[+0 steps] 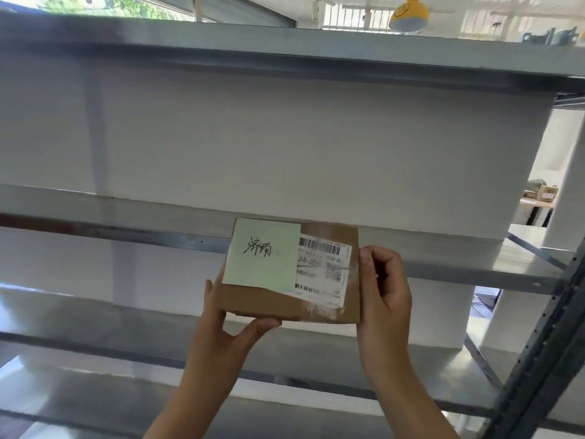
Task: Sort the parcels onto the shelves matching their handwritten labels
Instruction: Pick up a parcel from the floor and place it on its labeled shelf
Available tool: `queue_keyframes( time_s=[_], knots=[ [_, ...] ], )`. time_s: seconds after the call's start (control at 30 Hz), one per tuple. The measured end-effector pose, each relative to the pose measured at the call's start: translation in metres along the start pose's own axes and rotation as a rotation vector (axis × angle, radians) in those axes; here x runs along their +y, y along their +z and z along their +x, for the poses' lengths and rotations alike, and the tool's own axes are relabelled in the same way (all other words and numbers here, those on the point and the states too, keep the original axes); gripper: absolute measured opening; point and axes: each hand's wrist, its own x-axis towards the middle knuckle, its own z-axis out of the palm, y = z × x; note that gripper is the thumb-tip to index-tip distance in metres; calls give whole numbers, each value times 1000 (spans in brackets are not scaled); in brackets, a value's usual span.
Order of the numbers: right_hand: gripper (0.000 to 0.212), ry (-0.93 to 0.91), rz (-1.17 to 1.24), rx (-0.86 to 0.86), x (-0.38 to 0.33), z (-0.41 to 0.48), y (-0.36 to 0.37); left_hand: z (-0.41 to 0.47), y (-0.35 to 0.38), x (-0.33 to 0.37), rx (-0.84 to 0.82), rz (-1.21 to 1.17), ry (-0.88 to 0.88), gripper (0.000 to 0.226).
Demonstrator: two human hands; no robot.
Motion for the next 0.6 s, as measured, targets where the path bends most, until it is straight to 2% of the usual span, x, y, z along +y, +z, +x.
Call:
queue_keyframes(
  time_s=[0.1, 0.27, 0.47, 0.6],
  knots=[
    [23, 45, 17, -89, 5, -11, 7, -10, -8, 3, 131, -1, -28, 86],
    [26, 66, 23, -139, 23, -32, 25, -23, -40, 1, 154, -74, 36, 100],
    [23, 34, 42, -228, 33, -62, 60, -48, -73, 2, 269, 8, 27, 96],
    [42, 83, 132, -467, 29, -89, 94, -71, -108, 1, 363, 40, 1, 91]
  ],
)
